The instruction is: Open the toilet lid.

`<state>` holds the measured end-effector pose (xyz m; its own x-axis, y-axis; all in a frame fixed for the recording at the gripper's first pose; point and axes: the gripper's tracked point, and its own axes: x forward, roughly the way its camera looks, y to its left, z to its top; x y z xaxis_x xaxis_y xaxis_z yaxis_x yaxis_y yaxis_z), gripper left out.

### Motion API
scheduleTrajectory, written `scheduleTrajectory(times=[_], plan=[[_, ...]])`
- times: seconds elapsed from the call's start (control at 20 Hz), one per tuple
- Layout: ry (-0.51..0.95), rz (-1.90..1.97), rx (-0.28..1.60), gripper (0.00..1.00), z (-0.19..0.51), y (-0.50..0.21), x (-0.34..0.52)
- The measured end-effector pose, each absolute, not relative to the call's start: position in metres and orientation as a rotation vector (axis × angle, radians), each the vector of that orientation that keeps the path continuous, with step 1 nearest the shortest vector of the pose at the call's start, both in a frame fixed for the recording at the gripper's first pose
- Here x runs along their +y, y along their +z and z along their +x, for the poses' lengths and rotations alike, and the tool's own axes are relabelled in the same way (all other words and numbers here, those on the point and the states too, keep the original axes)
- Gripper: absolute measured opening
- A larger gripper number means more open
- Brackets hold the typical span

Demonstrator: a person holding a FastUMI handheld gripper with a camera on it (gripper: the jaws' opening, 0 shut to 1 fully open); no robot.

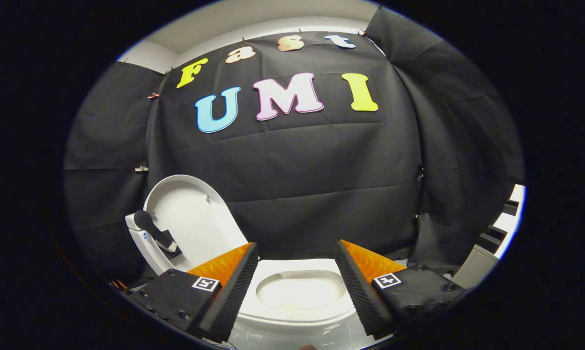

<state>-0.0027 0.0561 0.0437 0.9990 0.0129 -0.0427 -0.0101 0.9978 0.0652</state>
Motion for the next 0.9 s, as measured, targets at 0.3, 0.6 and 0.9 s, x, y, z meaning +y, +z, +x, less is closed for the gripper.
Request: scheduleTrajectory(times=[0.3, 0.6, 0.9], plan=[[-0.002, 0.063, 0.035, 0.99, -0.007, 0.046, 0.046], [0.010, 0.054, 0.064, 0.99, -0.010, 0.036, 0.048], [0.004, 0.052, 0.060, 0.99, -0.010, 0.038, 0.045]])
